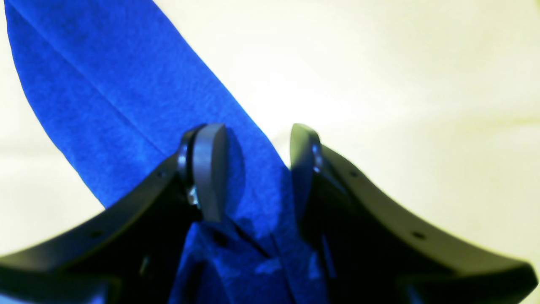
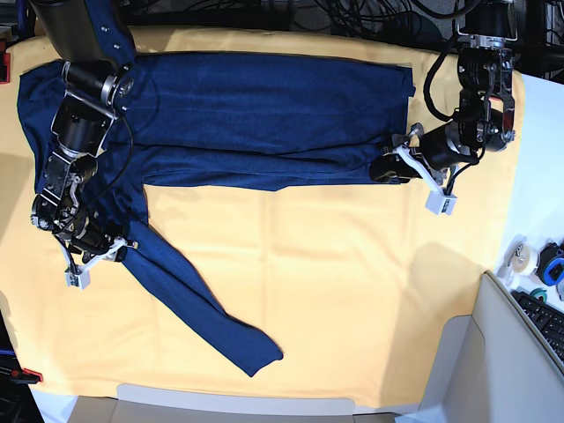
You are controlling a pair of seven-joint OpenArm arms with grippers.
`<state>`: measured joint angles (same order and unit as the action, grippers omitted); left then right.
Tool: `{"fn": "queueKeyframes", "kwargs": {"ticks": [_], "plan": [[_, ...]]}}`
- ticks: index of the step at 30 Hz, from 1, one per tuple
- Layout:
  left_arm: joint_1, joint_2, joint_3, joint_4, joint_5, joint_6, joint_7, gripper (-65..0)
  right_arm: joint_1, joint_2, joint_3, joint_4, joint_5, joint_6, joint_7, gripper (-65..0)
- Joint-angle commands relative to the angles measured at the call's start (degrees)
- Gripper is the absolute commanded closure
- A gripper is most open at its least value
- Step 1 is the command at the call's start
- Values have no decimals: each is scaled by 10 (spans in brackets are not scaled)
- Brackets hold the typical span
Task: Fold the T-shirt properly
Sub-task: 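Open the right gripper and move it to the hanging sleeve, then grasp the sleeve with the right gripper and drag it across the folded shirt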
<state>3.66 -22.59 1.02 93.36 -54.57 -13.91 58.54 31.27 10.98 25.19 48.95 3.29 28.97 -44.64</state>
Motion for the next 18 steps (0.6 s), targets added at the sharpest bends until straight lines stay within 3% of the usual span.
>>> {"fn": "queueKeyframes", "kwargs": {"ticks": [1,6,8,12,18], "plan": [[-8,-8,-4,10,-9,-4,-7,-286,0,-7,-2,-2,-5,4,-25,-249],[-8,-8,-2,10,-9,-4,-7,-286,-12,-21,-3,1,-5,5,-25,-236],[-8,-8,-3,10,-9,-4,-7,-286,-13,-29,-3,0,-5,5,-25,-181],[-8,-8,-4,10,-9,-4,-7,-286,-20,-36,-4,0,-5,5,-25,0],[-8,-7,-4,10,-9,-4,-7,-286,-34,-36,-4,30,-5,5,-25,0]]}}
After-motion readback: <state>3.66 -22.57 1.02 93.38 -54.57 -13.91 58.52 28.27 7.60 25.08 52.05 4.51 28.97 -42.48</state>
